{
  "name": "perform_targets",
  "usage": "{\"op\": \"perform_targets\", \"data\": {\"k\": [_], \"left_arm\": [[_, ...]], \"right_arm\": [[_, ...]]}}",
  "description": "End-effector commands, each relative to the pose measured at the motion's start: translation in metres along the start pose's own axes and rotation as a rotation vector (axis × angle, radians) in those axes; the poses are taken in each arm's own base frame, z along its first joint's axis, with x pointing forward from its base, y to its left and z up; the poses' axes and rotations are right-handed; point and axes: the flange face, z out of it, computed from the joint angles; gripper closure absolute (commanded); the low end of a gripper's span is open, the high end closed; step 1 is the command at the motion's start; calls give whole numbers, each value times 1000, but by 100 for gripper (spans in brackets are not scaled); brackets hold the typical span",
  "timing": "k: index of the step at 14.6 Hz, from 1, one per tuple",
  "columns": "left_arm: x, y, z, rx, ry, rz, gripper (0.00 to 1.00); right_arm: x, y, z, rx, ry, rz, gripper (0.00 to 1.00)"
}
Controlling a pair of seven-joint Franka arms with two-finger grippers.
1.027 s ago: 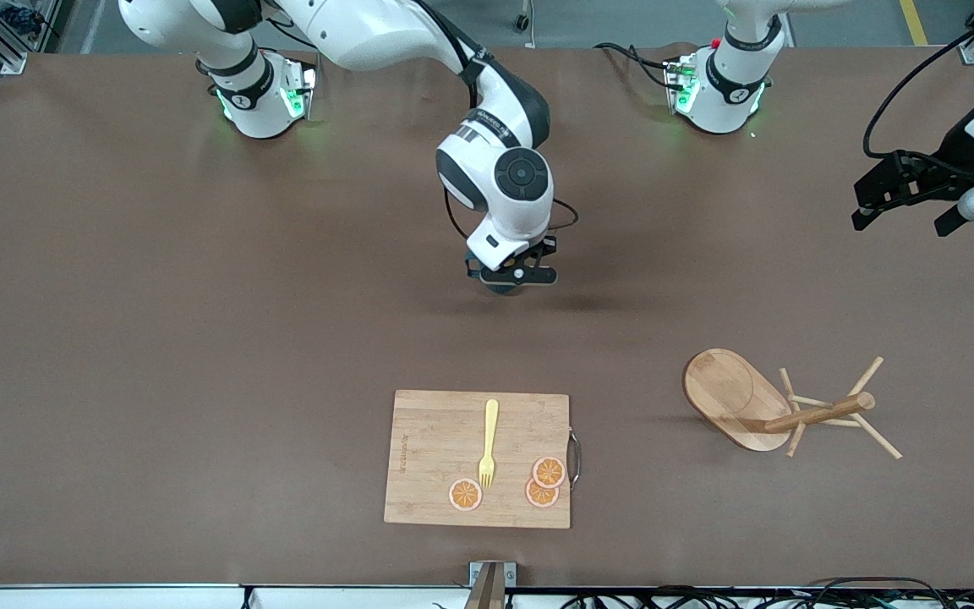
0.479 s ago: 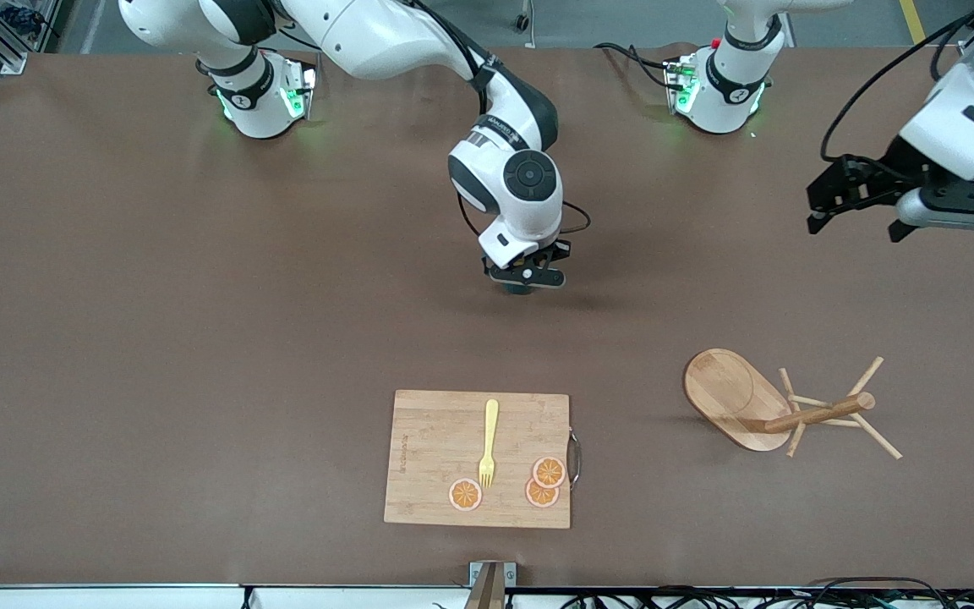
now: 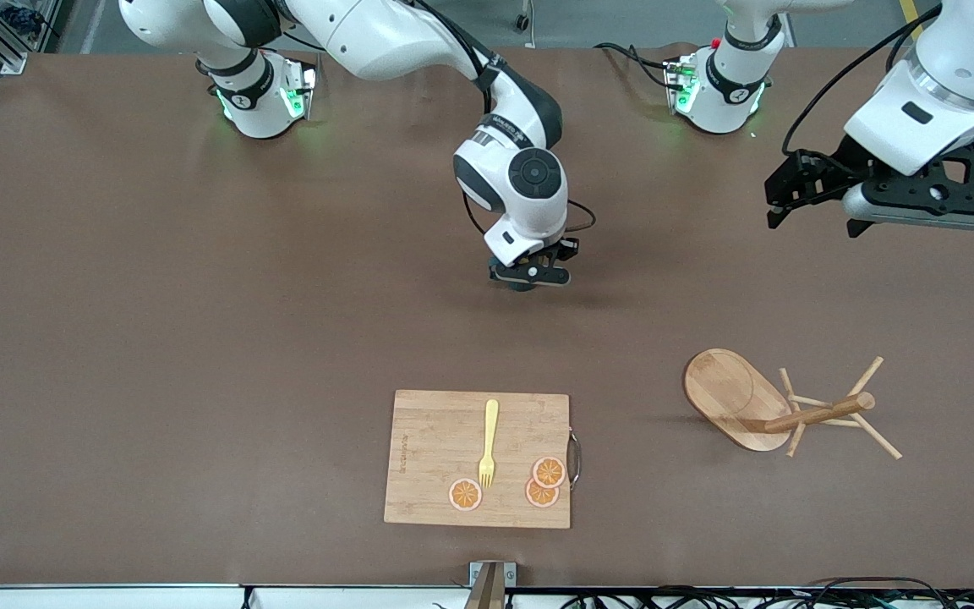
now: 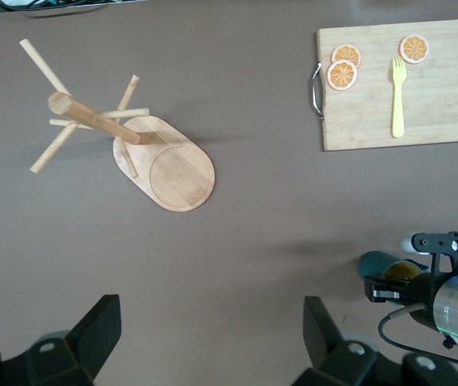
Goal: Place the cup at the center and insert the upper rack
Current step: 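Lift the teal mug with the right gripper and carry it toward table center, then lower the mug onto the table center and open the right gripper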
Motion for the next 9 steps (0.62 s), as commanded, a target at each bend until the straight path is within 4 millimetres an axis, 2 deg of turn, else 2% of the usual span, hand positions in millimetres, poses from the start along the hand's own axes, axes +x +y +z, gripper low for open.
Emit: {"op": "perform_targets", "data": {"k": [1,2,3,5,7,8,9], "left_arm": [[-3,17,-1,-36,-9,-49,0],[-6,28,0,-37,-14,-64,0],[-8,38,2,-38,-21,-72,0],[-13,56,4,-40,-29,-91,0],[-19,76,7,-41,-37,-98,0],[-23,87,7,-44,-39,-101,0],[-26,98,8,-47,-42,-109,0]], "right_arm": [[2,-9,-35,36,1,80,0],[8,-3,-48,11,-5,86,0],[23,7,-73,-3,-16,108,0],[68,44,-123,-33,-38,173,0],[117,101,-202,-19,-9,265,0],[138,133,-227,-59,25,276,0],[152,162,-244,-131,48,238,0]]}}
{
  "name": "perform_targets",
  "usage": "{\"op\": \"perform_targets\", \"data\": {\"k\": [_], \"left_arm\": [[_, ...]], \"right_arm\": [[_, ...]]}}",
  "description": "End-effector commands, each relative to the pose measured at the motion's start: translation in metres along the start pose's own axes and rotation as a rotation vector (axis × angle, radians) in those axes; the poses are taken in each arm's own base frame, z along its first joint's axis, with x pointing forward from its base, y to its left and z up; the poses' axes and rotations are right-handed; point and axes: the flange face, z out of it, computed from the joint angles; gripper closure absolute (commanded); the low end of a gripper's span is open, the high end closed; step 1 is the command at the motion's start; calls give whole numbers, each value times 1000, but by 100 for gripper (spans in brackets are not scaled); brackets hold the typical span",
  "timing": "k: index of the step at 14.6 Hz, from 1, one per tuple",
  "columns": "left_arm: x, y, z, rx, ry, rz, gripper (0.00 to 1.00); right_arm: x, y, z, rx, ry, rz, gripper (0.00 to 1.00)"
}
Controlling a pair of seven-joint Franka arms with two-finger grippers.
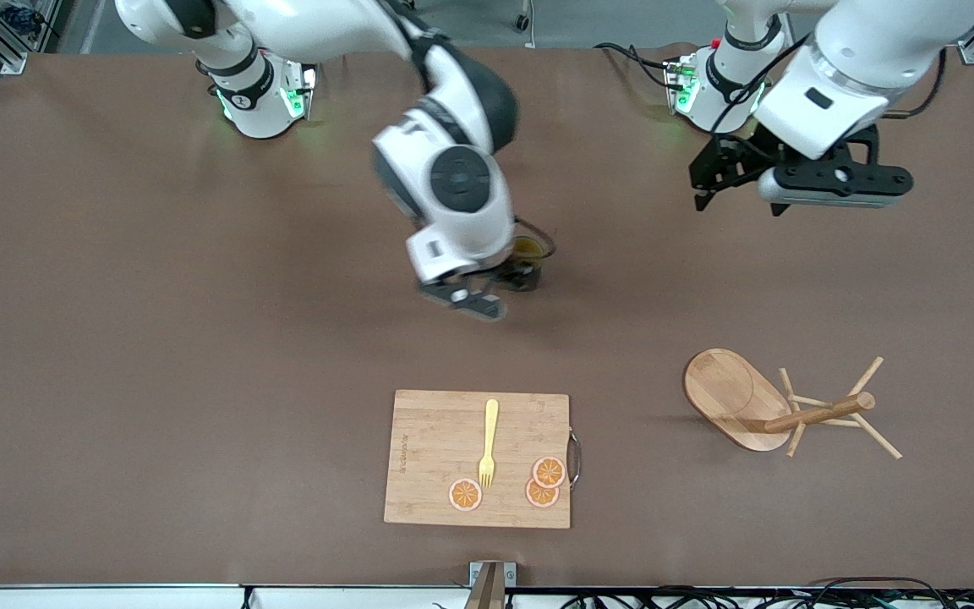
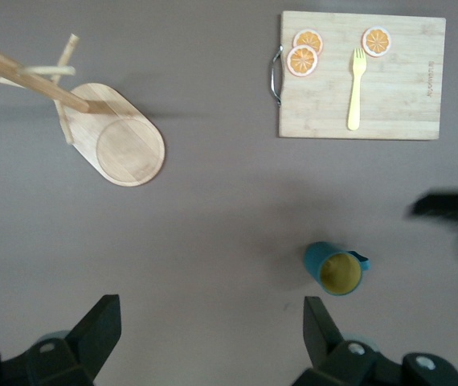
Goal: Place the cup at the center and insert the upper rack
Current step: 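Lower the mug onto the table center and open the right gripper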
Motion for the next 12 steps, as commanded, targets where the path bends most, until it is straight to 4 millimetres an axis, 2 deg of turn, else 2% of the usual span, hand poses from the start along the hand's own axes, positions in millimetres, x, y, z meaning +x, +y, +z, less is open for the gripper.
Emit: {"op": "perform_targets", "data": {"k": [1,4,6,8,10,12], "left_arm": [[-11,28,4,-15,-15,-25,0],[-33,77,11,-31,-25,-48,0],[-53,120,20,-52,-27,-80,0],[-74,164,35,-72,-33,-123,0],[-92,202,54,-80,-36,-163,0],[-116,240,79,-53,-22,-203,0]], "right_arm": [[56,78,-50,-141,40,-50,0],[125,158,-94,-158,27,-191,0],[160,211,-115,-156,4,-252,0],[186,259,-137,-162,4,-314,0],[204,303,-157,-152,8,-284,0],[209,330,-177,-133,30,-244,0]]}}
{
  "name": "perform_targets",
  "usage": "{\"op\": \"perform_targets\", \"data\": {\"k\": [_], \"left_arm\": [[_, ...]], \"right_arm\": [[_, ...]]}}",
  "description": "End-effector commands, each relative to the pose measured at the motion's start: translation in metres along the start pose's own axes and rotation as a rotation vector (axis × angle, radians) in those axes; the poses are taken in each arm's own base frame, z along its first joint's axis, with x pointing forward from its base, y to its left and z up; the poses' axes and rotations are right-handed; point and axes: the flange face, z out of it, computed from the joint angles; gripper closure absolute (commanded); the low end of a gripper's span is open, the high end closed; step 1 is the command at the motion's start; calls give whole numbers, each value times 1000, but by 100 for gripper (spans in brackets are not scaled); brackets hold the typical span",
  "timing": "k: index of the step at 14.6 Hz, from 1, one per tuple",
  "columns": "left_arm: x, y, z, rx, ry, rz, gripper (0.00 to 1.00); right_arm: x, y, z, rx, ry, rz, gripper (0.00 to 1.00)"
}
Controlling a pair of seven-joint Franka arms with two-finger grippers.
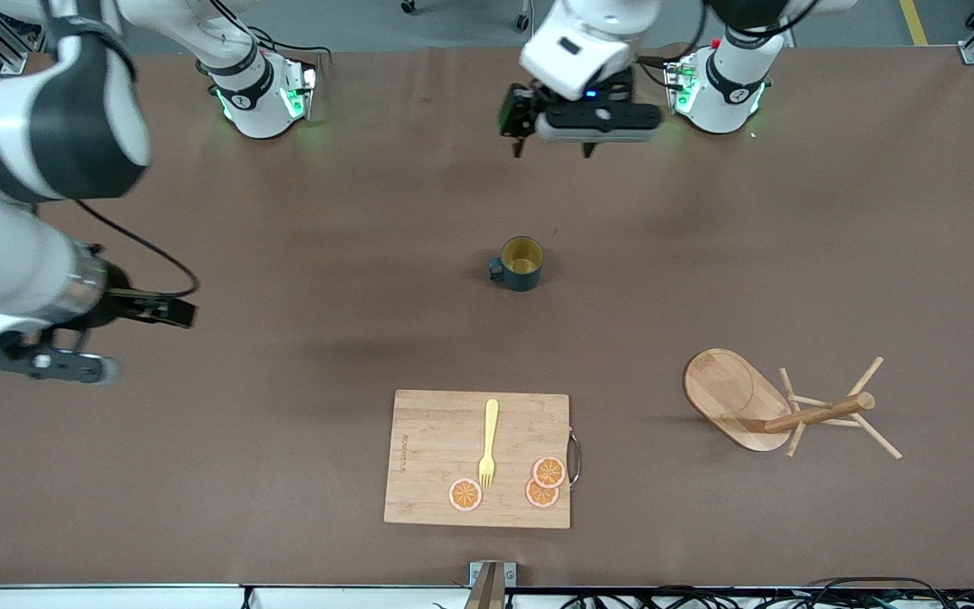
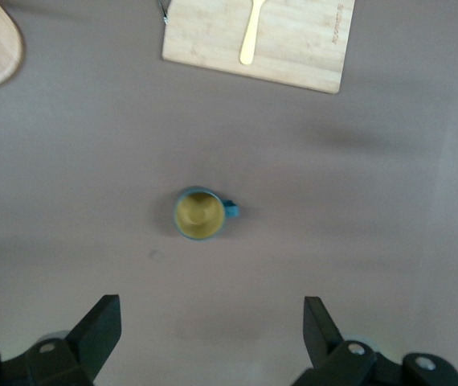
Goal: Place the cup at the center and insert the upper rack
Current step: 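Lower the mug onto the table center and open the right gripper, then reach the left gripper to the mug handle and grasp it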
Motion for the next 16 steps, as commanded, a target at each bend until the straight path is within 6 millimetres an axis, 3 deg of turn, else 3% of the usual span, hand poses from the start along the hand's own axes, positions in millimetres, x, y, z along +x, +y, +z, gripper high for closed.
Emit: {"op": "perform_targets", "data": {"k": [1,4,7,11,14,16], "left_arm": [[-30,40,39,27,23,-58,0],[-68,76,89,55,64,-132,0],[-120,105,154,112,196,-168,0],[-177,124,241,139,376,-234,0],[-198,125,311,116,514,-284,0],[-208,121,343,91,586,-298,0]], "right_arm": [[-14,35,-21,7,19,17,0],[-21,98,-29,63,46,-12,0],[-33,152,-28,127,103,-56,0],[-39,150,-35,130,135,-75,0],[-38,158,-32,119,129,-66,0],[-38,159,-32,118,127,-66,0]]}}
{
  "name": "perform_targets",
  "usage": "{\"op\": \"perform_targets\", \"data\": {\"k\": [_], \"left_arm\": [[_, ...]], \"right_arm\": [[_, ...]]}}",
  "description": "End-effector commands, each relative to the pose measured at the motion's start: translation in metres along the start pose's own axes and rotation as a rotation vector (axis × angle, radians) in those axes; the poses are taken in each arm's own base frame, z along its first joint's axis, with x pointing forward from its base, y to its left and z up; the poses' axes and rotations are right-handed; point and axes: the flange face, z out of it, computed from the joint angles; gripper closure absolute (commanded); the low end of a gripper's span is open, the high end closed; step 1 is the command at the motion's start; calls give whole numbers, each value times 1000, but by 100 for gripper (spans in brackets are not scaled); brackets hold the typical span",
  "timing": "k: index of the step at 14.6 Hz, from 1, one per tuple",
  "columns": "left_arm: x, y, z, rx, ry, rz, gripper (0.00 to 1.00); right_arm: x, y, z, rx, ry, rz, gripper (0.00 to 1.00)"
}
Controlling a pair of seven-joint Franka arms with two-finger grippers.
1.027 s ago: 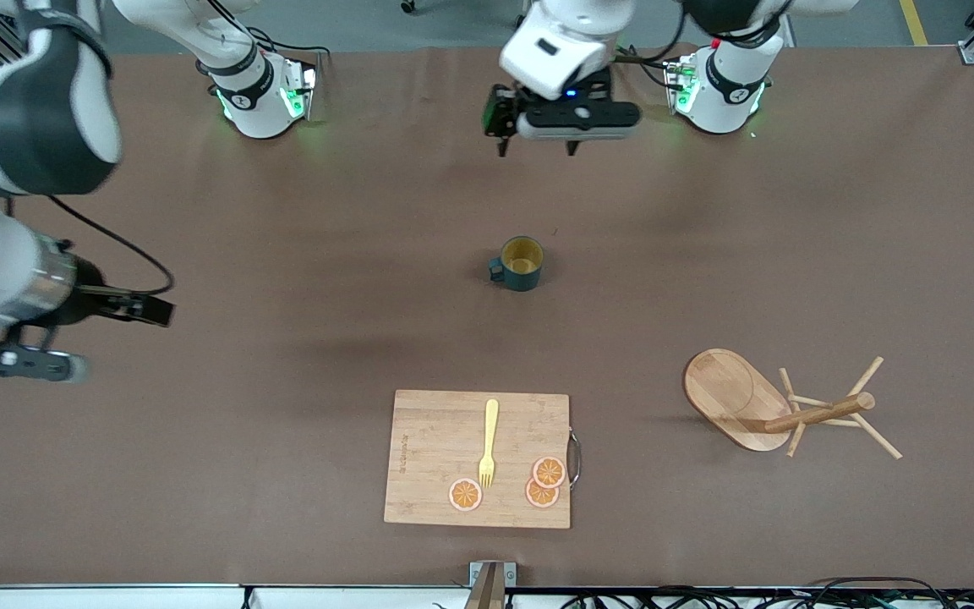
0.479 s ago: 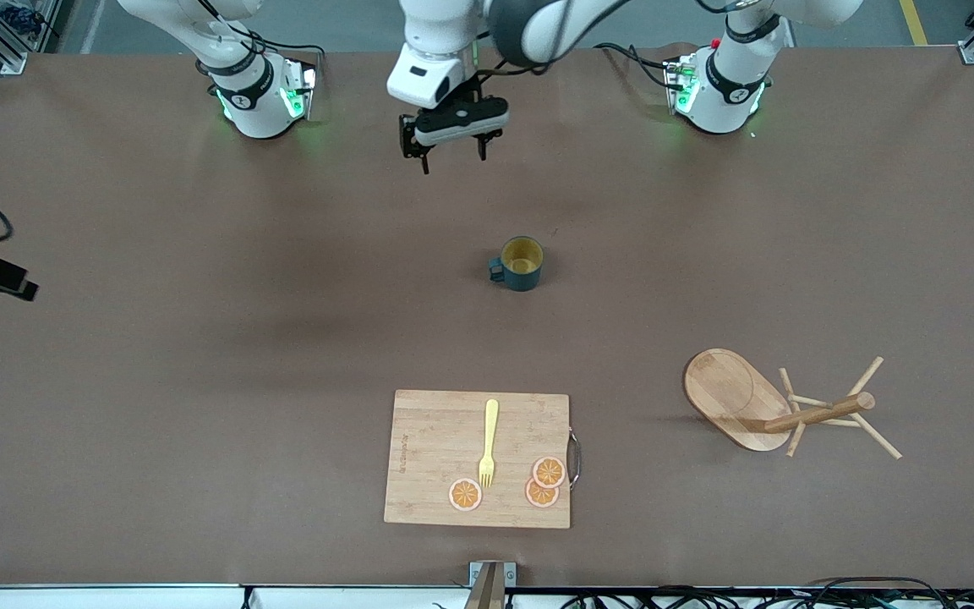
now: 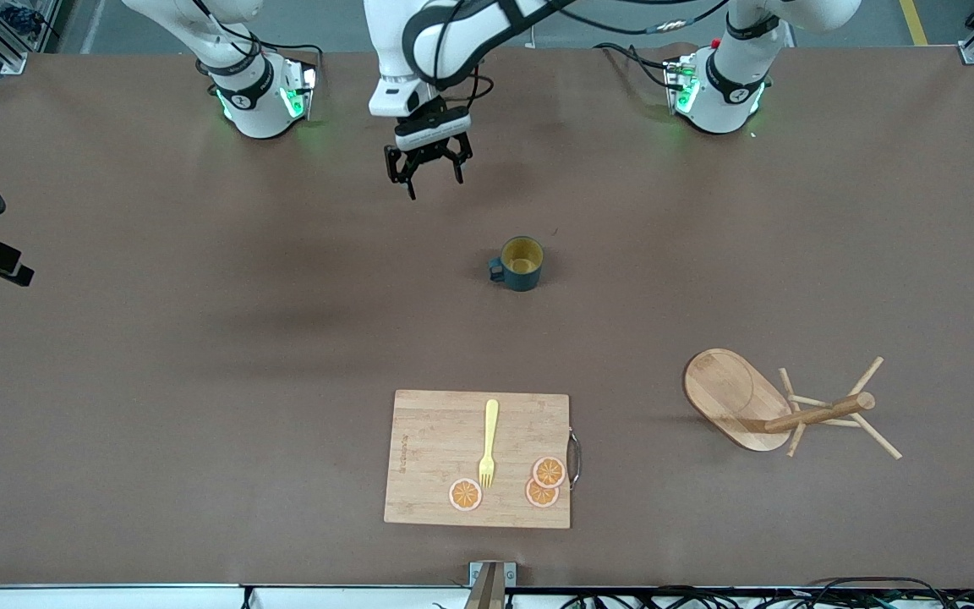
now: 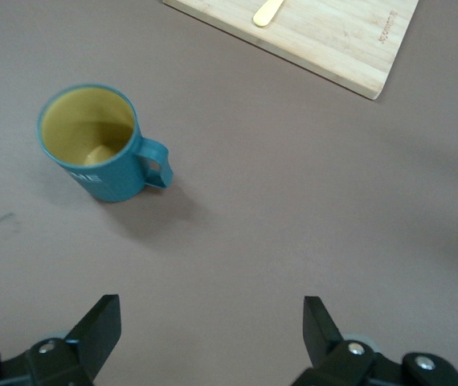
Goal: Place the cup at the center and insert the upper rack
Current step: 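Reach the left gripper to the mug handle and grasp it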
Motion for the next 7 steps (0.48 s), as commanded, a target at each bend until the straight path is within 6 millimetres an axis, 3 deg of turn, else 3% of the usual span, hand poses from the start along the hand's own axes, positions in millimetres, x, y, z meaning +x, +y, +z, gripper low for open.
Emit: {"op": "perform_targets", "data": {"k": [1,4,7], "left_arm": [[-26,-6,29,-57,88,-26,1],[-48,-19,46,-66,160,-6,1],[-65,-36,83,-4,298,58,1]], "right_arm": [[-8,6,-1,-8,7,-1,0],[-9,6,-3,-29,12,8,0],[-10,7,-3,-30,9,11,0]]}}
